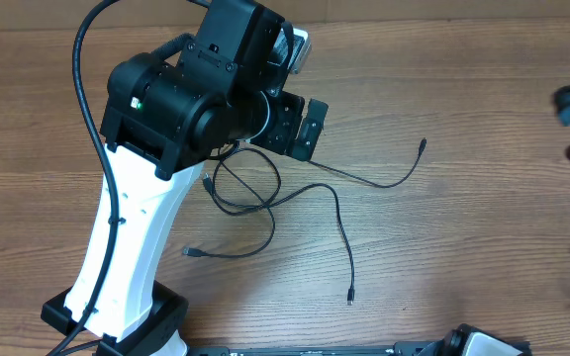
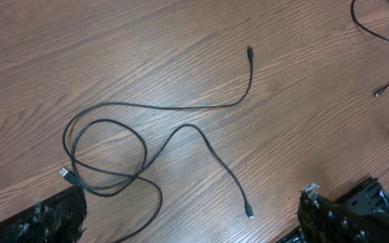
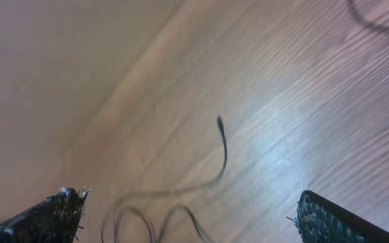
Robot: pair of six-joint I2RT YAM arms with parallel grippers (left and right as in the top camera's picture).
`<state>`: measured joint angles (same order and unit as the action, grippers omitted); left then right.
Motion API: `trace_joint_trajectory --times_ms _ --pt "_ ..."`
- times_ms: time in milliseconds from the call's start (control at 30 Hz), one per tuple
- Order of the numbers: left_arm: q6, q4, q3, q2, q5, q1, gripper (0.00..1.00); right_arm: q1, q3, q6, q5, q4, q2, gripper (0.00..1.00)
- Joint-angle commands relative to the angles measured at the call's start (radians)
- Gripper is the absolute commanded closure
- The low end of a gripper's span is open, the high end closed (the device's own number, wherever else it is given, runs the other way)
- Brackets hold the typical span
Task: Untangle cables
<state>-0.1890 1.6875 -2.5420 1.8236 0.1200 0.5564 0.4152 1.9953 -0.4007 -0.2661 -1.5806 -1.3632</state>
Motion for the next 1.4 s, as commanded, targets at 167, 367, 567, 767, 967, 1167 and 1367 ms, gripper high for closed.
trace_joint_trajectory --times_ms 167,367,567,767,967,1167,1367 --pt "-0.017 0.002 -0.004 -0.005 0.003 0.007 0.00 -0.103 -0.033 0.187 -0.001 -0.113 0.090 0.00" --pt "-0.017 0.002 -0.004 -0.005 0.003 0.007 0.00 -0.104 -0.145 0.203 0.003 -0.113 0.268 0.00" --pt "-0.017 0.002 -0.004 -0.005 0.003 0.007 0.00 -0.104 -0.354 0.257 0.003 -0.113 0.447 0.00" --pt "-0.017 0.002 -0.004 -0.005 0.003 0.007 0.00 -0.104 -0.605 0.257 0.002 -0.113 0.530 0.00" --pt "-0.017 0.002 -0.004 -0.005 0.003 0.007 0.00 -0.104 -0.846 0.248 -0.117 -0.053 0.532 0.00" --pt "-0.017 0.002 -0.004 -0.005 0.003 0.007 0.01 -0.104 -0.943 0.241 -0.156 -0.032 0.532 0.00" --pt "-0.017 0.002 -0.004 -0.005 0.003 0.007 0.00 -0.104 -0.973 0.206 -0.192 0.014 0.532 0.00"
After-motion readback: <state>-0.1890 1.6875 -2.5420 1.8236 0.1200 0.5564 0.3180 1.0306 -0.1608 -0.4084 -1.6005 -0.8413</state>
